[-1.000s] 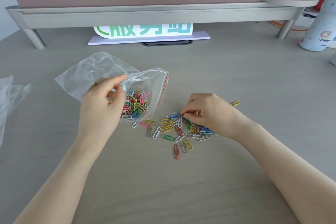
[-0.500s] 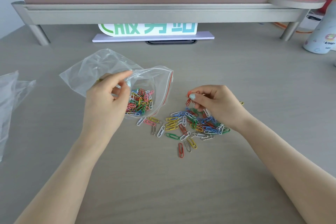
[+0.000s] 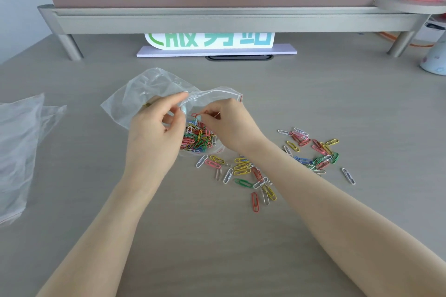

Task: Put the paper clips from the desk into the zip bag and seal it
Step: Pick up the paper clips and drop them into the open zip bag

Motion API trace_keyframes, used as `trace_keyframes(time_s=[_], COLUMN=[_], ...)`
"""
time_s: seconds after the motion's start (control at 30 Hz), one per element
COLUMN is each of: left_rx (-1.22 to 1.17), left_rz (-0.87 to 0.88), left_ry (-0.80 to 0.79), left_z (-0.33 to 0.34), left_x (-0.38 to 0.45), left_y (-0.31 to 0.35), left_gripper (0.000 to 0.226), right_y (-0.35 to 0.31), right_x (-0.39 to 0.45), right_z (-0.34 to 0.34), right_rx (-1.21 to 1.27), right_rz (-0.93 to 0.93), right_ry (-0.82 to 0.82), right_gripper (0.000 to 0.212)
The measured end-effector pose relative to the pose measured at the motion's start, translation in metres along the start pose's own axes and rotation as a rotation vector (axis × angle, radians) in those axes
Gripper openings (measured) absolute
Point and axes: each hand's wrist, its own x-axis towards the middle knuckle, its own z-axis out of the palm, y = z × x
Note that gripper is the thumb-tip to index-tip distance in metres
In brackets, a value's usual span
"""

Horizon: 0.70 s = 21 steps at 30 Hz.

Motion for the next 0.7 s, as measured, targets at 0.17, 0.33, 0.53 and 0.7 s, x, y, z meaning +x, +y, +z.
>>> trace_keyframes(time_s=[0.17, 0.33, 0.53, 0.7], left_rx=[-0.001, -0.018, -0.027, -0.044], left_rz=[0.010, 0.004, 0.008, -0.001], left_ry=[-0.009, -0.011, -0.012, -0.014], left_z=[0.002, 0.003, 0.002, 0.001], left_x=[0.000, -0.001, -0.001, -0.001], left_y=[0.000, 0.000, 0.000, 0.000], left_gripper=[0.034, 0.035, 0.034, 0.035], right_y=[0.003, 0.004, 0.000, 0.004], right_x=[0.001, -0.001, -0.010, -0.027], right_z=[0.003, 0.000, -0.004, -0.013], right_rx=[-0.055, -0.063, -0.083, -0.155], right_rz=[-0.006, -0.006, -0.042, -0.155], right_ry=[-0.044, -0.078, -0.074, -0.024], right_gripper=[0.016, 0.021, 0.024, 0.018])
